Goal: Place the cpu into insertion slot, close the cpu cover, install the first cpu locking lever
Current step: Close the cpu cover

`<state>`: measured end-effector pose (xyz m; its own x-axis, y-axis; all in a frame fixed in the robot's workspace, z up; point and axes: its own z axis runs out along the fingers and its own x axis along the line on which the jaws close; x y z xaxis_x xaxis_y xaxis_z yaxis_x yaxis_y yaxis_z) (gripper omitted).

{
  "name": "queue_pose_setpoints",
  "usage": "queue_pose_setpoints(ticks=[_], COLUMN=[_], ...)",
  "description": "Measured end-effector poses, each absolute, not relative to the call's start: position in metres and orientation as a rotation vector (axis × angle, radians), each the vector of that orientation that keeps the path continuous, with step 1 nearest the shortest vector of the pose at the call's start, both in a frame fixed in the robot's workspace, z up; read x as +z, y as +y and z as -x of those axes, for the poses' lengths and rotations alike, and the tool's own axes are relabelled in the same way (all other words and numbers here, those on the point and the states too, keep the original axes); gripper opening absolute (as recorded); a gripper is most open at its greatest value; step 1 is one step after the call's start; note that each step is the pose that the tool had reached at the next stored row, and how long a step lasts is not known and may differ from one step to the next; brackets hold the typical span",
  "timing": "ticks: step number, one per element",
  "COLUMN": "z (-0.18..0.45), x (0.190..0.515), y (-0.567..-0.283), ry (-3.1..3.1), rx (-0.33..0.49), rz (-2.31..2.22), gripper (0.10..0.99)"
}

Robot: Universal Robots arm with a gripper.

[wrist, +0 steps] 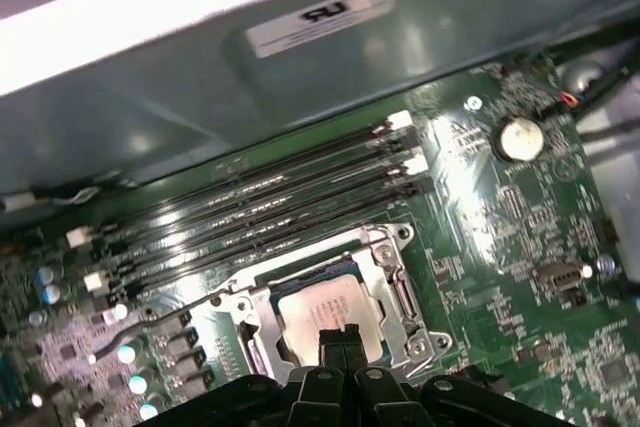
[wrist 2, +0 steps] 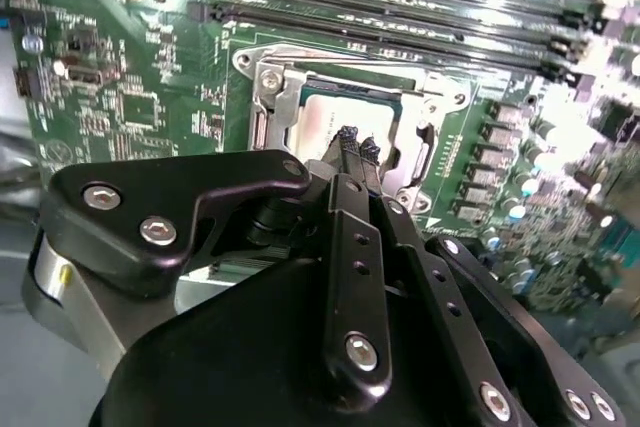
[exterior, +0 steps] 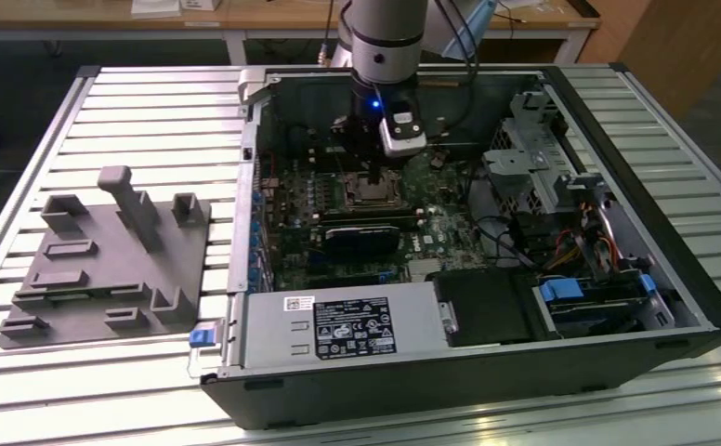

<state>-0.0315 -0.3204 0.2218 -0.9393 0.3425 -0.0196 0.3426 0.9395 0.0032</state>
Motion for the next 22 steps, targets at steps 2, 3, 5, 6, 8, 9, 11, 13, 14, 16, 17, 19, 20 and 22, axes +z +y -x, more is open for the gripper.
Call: queue_pose_setpoints(ticks=[2, 3, 5, 6, 8, 9, 11, 13, 14, 16, 17, 19, 20, 22], z=[0.0315, 0.0315, 0.0315, 0.0315, 0.0315, 0.0315, 0.0315, 0.0316, 0.0317, 0.0321, 0.0323, 0.0326, 0.0328, 0.0333], x=[0.2215, 0.2212, 0.2205, 0.2202, 0.2198, 0.2196, 0.2193, 0.2192, 0.2191, 0.2186, 0.2182, 0.2175, 0.2171, 0.2163], y=[-0.3205, -0.3204, -0.3205, -0.3205, -0.3204, -0.3204, -0.3204, -0.3205, -0.3206, -0.3223, -0.3234, -0.3256, -0.3262, -0.3267], ry=[3.080, 3.081, 3.082, 3.083, 3.086, 3.088, 3.091, 3.094, 3.095, 3.096, 3.095, 3.095, 3.095, 3.097], rx=[0.001, 0.002, 0.004, 0.007, 0.020, 0.030, 0.054, 0.078, 0.089, 0.097, 0.099, 0.103, 0.105, 0.118], rz=[-0.492, -0.469, -0.426, -0.409, -0.385, -0.376, -0.356, -0.341, -0.336, -0.327, -0.322, -0.313, -0.308, -0.295], gripper=[0.106, 0.106, 0.106, 0.106, 0.106, 0.106, 0.106, 0.106, 0.106, 0.106, 0.106, 0.106, 0.106, 0.106])
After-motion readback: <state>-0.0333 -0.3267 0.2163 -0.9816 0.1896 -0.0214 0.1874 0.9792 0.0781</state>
